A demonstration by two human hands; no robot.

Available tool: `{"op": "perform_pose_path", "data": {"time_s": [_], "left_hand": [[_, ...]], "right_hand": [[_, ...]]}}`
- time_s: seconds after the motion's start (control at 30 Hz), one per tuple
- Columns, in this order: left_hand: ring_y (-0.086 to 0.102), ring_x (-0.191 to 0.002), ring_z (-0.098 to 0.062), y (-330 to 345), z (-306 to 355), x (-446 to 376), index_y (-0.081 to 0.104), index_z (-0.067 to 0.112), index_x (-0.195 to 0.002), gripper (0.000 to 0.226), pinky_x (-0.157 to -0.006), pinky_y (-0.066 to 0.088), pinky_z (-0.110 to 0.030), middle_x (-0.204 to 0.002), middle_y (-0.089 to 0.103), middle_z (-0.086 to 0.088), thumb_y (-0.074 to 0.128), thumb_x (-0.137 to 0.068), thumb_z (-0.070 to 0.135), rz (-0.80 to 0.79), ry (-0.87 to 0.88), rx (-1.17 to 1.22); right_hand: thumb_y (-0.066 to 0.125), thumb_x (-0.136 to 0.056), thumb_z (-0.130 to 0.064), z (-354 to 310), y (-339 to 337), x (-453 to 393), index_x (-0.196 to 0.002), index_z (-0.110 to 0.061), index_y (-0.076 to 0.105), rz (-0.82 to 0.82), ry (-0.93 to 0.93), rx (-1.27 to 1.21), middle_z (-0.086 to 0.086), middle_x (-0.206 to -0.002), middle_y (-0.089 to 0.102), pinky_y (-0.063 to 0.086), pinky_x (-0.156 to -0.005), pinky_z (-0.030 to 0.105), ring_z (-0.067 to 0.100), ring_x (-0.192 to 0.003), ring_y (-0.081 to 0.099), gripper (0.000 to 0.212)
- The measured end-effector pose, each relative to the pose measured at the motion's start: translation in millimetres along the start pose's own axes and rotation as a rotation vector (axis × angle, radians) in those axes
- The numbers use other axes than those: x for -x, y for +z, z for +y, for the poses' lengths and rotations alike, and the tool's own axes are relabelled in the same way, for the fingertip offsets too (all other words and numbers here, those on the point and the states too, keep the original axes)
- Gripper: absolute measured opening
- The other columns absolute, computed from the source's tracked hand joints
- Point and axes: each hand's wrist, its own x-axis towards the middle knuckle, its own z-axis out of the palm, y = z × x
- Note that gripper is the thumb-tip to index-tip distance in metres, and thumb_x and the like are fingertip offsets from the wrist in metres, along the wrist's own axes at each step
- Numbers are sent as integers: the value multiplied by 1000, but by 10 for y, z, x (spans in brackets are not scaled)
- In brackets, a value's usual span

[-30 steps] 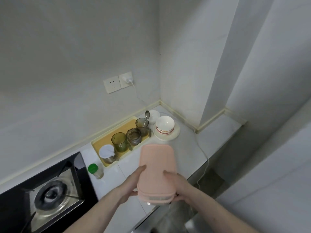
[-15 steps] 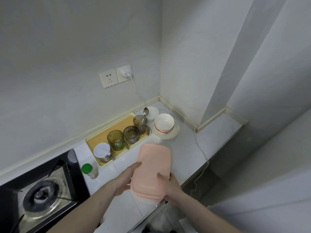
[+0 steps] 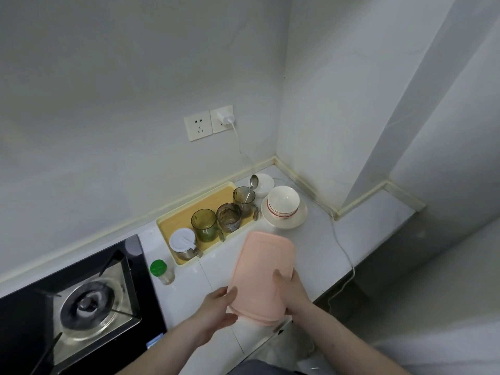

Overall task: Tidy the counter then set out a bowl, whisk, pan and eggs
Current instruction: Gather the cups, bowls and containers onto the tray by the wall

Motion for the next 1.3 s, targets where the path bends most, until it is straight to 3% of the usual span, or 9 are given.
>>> {"op": "perform_pose_path", "data": {"time_s": [0.1, 0.2, 0.33, 0.47, 0.57, 0.67, 0.8, 1.1, 1.3], "left_hand": [[67, -110, -27, -9, 149, -104, 61, 17, -129, 39, -83, 60, -31, -129, 64, 1, 61, -98, 42, 28, 28, -4], [63, -111, -21, -8, 395, -239, 61, 15, -127, 38, -89, 60, -35, -121, 66, 1, 60, -99, 41, 75, 59, 3], [63, -100, -20, -91, 730, -432, 62, 14, -128, 36, -88, 56, -32, -112, 69, -2, 61, -100, 36, 152, 134, 18], [57, -117, -25, -112, 743, -428, 37, 18, -152, 68, -89, 51, -36, -140, 54, -5, 68, -94, 36, 172, 161, -45], [55, -119, -29, 59, 438, -270, 21, 17, -157, 82, -89, 53, -39, -147, 46, -8, 67, -94, 40, 104, 38, -69], [63, -110, -25, 159, 301, -256, 30, 11, -155, 70, -89, 56, -39, -135, 55, -5, 59, -100, 42, 28, 1, 6], [64, -106, -23, 125, 508, -358, 40, 11, -149, 57, -91, 54, -40, -126, 59, -3, 51, -103, 42, 69, 46, -39], [65, -111, -24, 21, 776, -462, 41, 15, -149, 57, -99, 53, -45, -132, 58, -1, 45, -103, 49, 77, 62, -165], [66, -108, -23, 45, 774, -501, 41, 15, -150, 58, -99, 54, -45, -134, 58, -2, 43, -103, 50, 115, 60, -169]], "right_hand": [[65, -86, -55, 26, 49, -100, -147, -25, 37, 11, 21, -95, 5, -141, 56, 50, -103, 58, 31, -122, 57, 73], [64, -95, -45, -120, 98, -72, -145, -29, 33, 30, 103, -231, 4, -136, 53, 52, -98, 60, 33, -119, 56, 61], [69, -93, -43, -241, 222, -172, -154, -35, 20, 51, 190, -339, 9, -145, 48, 57, -89, 60, 40, -120, 56, 79], [72, -89, -48, -264, 369, -240, -155, -35, 16, 116, 223, -353, 10, -146, 45, 57, -91, 60, 41, -121, 54, 88], [74, -87, -47, -234, 386, -305, -152, -28, 24, 110, 227, -358, 12, -138, 52, 61, -83, 55, 40, -117, 58, 84], [75, -88, -42, -248, 414, -382, -148, -27, 28, 103, 225, -360, 11, -135, 55, 63, -78, 52, 39, -115, 59, 78], [70, -91, -41, -404, 483, -463, -148, -26, 24, 131, 226, -351, 10, -134, 52, 58, -89, 56, 39, -116, 56, 75], [67, -93, -45, -621, 576, -675, -145, -21, 19, 136, 281, -304, 14, -132, 50, 60, -81, 50, 40, -116, 56, 75], [76, -86, -44, -619, 556, -784, -145, -21, 23, 126, 331, -320, 17, -130, 52, 58, -90, 58, 41, -113, 58, 82]]}}
